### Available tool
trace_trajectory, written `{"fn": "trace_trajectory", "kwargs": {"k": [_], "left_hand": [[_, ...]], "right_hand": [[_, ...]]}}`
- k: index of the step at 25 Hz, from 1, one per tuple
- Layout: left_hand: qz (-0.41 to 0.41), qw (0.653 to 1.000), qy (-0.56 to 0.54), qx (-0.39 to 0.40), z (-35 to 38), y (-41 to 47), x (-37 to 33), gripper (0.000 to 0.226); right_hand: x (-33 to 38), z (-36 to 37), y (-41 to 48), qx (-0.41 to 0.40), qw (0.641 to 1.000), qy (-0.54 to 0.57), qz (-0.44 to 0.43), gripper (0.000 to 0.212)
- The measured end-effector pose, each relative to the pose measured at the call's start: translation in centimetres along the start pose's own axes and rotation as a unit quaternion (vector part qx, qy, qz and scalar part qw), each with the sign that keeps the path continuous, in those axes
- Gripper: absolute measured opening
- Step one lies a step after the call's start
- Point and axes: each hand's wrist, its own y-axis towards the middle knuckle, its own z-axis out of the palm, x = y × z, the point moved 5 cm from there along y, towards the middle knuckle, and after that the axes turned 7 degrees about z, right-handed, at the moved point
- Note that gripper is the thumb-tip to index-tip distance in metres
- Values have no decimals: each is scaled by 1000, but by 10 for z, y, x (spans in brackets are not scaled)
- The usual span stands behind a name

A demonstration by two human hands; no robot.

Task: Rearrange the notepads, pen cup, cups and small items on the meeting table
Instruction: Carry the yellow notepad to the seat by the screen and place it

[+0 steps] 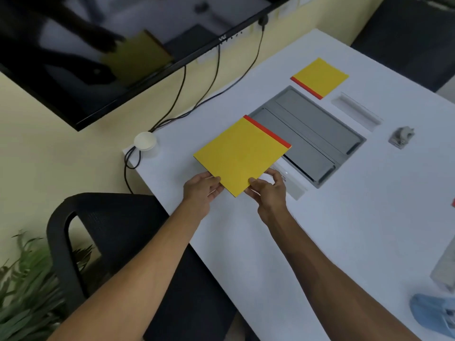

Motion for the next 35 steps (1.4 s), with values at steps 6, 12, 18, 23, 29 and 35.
{"fn": "trace_trajectory", "kwargs": {"k": [6,12,18,23,29,35], "left_hand": [[44,996,44,-64,-18,50,-28,31],[48,995,50,-76,-39,100,-47,31],[51,991,62,-104,-49,146,-57,34],[52,980,98,-166,-53,188,-60,32],[34,968,136,-207,-51,233,-49,26],[99,913,303,-254,-56,246,-50,27]], "right_hand": [[14,42,45,20,1000,-7,-5,36],[44,55,112,19,998,2,55,17],[79,84,178,6,980,-200,7,10],[95,116,231,19,929,-366,-57,4],[93,128,283,4,881,-469,-66,3],[83,138,302,2,854,-514,-84,4]]}}
